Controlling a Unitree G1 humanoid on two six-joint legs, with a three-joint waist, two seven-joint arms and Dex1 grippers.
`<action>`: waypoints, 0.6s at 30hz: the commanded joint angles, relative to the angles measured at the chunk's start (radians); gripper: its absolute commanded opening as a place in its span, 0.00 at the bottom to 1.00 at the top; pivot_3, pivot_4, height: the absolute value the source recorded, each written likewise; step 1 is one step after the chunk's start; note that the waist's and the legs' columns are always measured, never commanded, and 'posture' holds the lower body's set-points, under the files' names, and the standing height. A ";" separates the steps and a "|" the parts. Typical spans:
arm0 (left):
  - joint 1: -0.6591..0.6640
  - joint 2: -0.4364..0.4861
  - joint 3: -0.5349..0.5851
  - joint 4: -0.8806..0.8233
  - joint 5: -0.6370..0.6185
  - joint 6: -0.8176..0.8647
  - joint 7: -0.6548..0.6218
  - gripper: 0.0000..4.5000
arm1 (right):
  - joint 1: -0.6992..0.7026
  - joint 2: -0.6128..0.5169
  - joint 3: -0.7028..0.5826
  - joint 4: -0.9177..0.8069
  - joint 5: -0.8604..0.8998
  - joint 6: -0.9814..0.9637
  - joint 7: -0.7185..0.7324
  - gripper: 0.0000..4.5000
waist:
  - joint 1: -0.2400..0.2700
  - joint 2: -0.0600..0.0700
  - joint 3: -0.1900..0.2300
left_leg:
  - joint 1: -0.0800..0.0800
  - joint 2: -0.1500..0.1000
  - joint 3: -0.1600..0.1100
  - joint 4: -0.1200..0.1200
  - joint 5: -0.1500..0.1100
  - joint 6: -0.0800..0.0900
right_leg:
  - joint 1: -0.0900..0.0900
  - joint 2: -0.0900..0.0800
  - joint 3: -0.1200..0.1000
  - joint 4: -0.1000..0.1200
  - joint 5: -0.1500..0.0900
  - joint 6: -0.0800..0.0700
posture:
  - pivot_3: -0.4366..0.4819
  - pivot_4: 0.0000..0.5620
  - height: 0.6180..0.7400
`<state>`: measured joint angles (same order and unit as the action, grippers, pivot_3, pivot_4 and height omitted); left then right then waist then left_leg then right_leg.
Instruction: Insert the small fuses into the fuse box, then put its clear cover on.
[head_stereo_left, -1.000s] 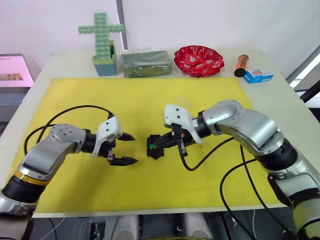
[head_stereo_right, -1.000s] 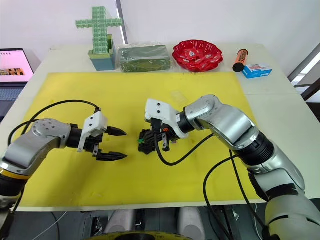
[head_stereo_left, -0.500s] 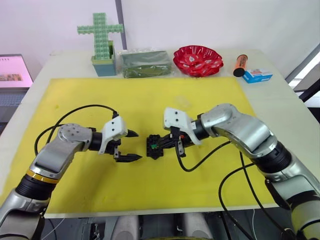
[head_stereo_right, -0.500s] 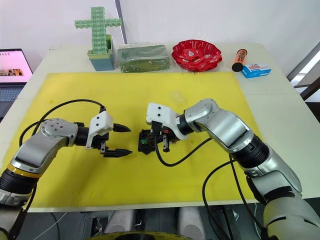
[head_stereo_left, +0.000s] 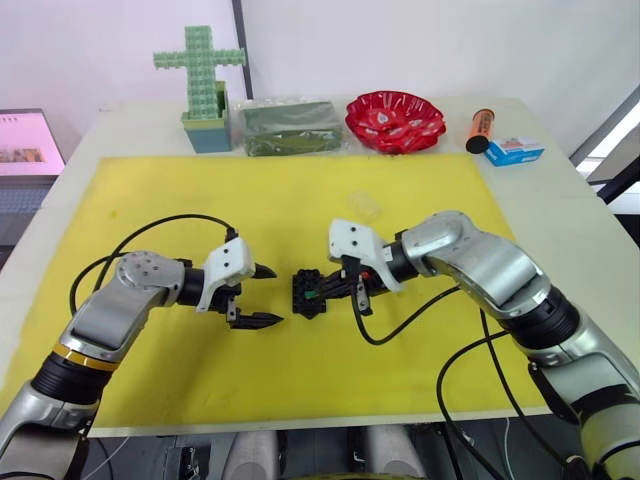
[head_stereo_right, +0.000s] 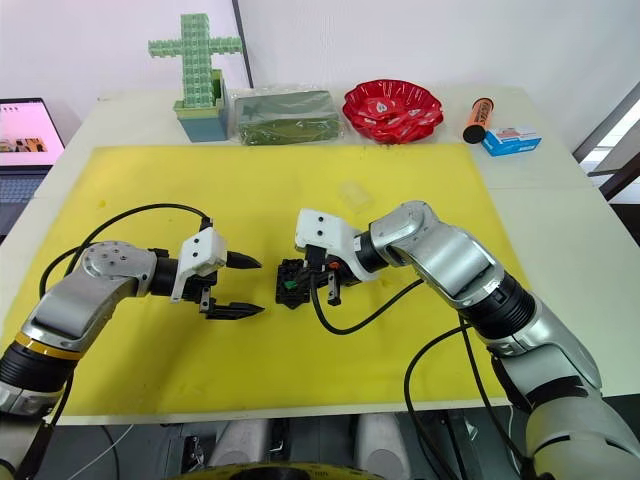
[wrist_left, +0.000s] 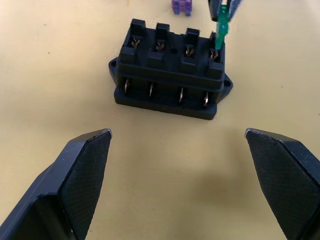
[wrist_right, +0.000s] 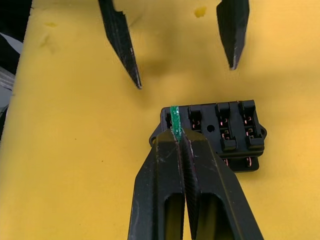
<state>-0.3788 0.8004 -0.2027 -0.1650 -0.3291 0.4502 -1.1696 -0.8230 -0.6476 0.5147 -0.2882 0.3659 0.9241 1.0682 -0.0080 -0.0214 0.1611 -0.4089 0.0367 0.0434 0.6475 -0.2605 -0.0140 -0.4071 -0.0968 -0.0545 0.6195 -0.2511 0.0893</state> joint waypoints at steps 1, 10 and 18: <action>-0.006 -0.011 0.008 -0.020 0.008 -0.020 0.003 1.00 | 0.007 0.003 -0.011 -0.009 -0.006 -0.017 0.008 0.00 | 0.001 0.000 0.000 | 0.000 0.000 0.000 0.000 0.000 0.000 | 0.000 0.000 0.000 0.000 0.000 0.000 | 0.48 0.27 1.00; 0.004 -0.025 0.008 -0.032 0.021 -0.020 0.005 1.00 | 0.016 0.010 -0.004 -0.012 -0.017 -0.019 0.005 0.00 | 0.000 0.000 0.000 | 0.000 0.000 0.000 0.000 0.000 0.000 | 0.000 0.000 0.000 0.000 0.000 0.000 | 0.48 0.27 1.00; 0.009 -0.022 0.006 -0.050 0.027 -0.013 0.008 1.00 | 0.035 0.014 0.017 0.003 -0.056 -0.050 0.000 0.00 | 0.000 0.000 0.000 | 0.000 0.000 0.000 0.000 0.000 0.000 | 0.000 0.000 0.000 0.000 0.000 0.000 | 0.48 0.27 1.00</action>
<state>-0.3665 0.7753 -0.2027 -0.1814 -0.3040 0.4460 -1.1592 -0.7910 -0.6379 0.5334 -0.2788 0.3219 0.8854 1.0671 -0.0082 -0.0215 0.1610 -0.4088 0.0366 0.0433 0.6479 -0.2605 -0.0140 -0.4068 -0.0968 -0.0545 0.6198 -0.2511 0.0893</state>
